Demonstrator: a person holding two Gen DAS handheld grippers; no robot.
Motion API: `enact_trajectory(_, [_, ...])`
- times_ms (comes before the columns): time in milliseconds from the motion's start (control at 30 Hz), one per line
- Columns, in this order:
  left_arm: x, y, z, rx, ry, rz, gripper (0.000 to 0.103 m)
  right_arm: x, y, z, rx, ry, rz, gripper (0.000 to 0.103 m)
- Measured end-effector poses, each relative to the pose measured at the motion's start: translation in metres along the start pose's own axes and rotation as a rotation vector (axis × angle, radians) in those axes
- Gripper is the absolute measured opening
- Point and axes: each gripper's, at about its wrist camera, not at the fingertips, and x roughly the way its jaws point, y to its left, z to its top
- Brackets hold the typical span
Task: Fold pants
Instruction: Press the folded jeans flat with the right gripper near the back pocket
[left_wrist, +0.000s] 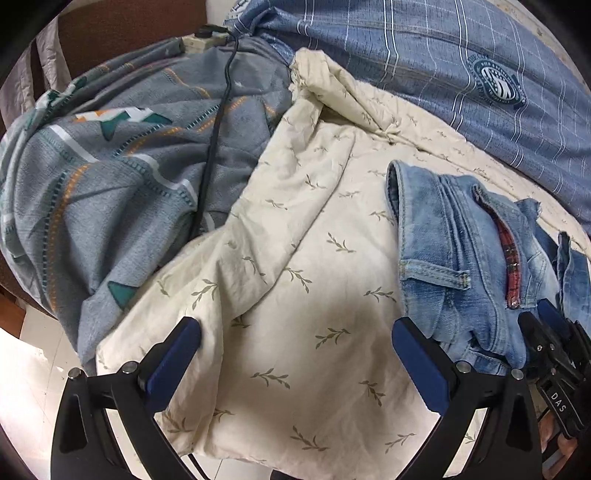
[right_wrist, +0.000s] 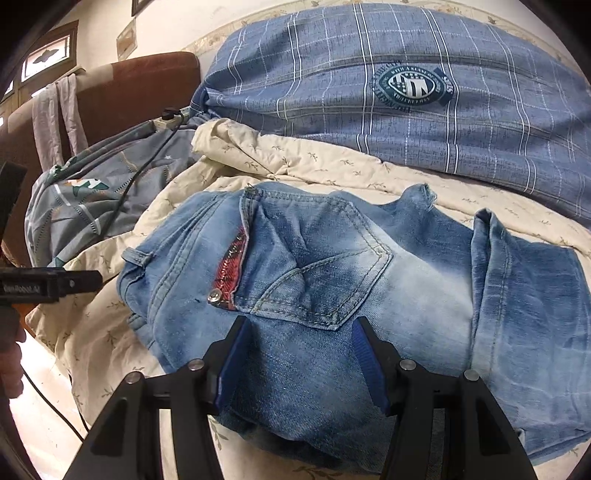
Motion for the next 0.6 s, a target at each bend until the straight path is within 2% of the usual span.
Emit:
enact_trajectory(167, [0.011,-0.003,-0.002,0.005,0.023,0.001,0.103,0.006,-0.003,0.0,0.026,0.017,0.019,0.062])
enact_trajectory(467, [-0.001,0.0,0.0,-0.005,0.01,-0.006,0.103,0.002,-0.005,0.002,0.036,0.016,0.027,0.062])
enact_trajectory(533, [-0.008,0.005,0.002,-0.015,-0.006,-0.002,0.103,-0.009,-0.008,0.004,0.048,-0.015,0.027,0.062])
enact_trajectory(600, [-0.014,0.014,0.006,-0.042,-0.019,-0.01,0.103,-0.028,-0.017,0.006,0.057,-0.084,0.003,0.062])
